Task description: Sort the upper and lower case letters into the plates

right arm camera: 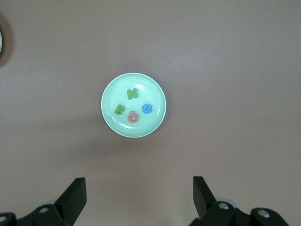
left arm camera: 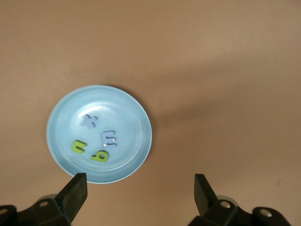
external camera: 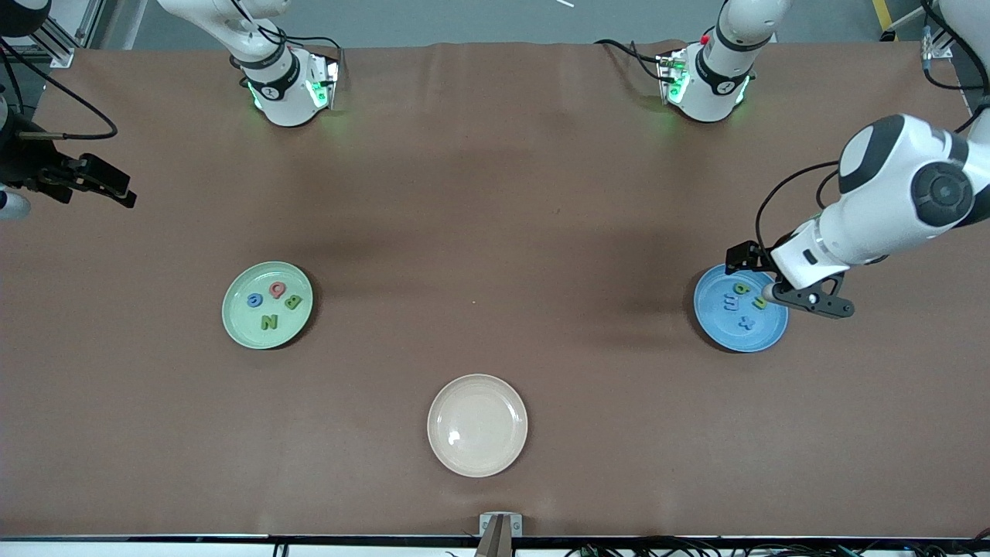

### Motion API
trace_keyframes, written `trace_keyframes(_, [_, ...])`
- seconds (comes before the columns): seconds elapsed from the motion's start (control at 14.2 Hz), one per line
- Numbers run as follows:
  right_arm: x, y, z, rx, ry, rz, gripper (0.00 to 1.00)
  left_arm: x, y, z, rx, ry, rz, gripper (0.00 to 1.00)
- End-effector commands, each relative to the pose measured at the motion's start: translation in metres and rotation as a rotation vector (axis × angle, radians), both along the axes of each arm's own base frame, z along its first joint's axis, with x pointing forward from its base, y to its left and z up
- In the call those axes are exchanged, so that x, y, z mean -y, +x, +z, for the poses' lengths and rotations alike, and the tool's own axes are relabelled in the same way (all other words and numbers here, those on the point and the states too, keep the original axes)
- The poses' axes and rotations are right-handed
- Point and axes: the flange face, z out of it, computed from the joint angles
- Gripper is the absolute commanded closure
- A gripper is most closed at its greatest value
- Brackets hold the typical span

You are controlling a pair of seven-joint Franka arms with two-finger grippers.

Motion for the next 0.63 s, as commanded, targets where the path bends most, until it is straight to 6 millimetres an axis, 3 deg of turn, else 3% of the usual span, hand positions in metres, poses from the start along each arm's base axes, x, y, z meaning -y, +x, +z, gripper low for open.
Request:
trace_keyframes(0.0, [0.001, -0.006, 0.001, 0.01, 0.009, 0.003, 0.0, -0.012, -0.002, 0.045, 0.051, 0.078, 0.023, 0.0])
trace_keyframes(0.56, [-0.005, -0.006, 0.0, 0.007, 0.014, 0.013, 0.0, -0.039, -0.011, 0.148, -0.003, 0.03, 0.188, 0.0])
